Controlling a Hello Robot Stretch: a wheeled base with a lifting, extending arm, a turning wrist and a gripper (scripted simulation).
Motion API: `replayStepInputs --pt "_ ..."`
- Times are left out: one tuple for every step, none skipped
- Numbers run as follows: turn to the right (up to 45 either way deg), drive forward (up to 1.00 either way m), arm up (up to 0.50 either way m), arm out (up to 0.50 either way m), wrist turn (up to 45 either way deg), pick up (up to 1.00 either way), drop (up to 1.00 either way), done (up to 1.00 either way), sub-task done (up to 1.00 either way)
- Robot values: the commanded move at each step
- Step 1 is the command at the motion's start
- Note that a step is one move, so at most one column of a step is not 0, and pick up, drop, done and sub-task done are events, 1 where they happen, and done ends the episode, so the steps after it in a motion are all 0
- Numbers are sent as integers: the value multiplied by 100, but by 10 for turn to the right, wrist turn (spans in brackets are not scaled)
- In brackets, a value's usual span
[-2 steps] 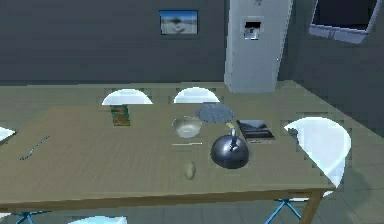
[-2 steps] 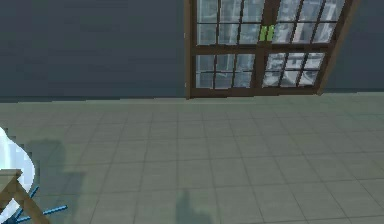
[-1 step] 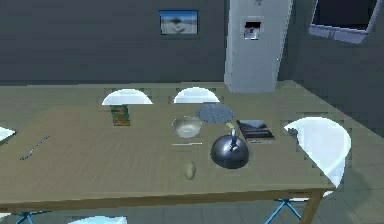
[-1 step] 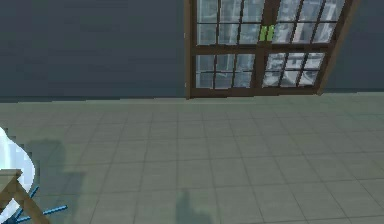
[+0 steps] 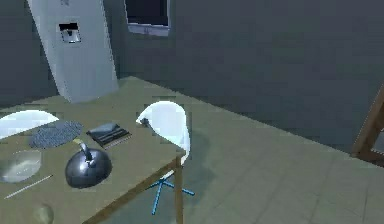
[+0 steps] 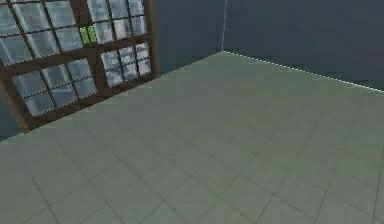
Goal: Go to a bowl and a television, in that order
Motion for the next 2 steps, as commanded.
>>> replayStepInputs --pt "390 0 0 0 0 0 0 0 0" --pt "0 100 0 0 0 0 0 0 0"
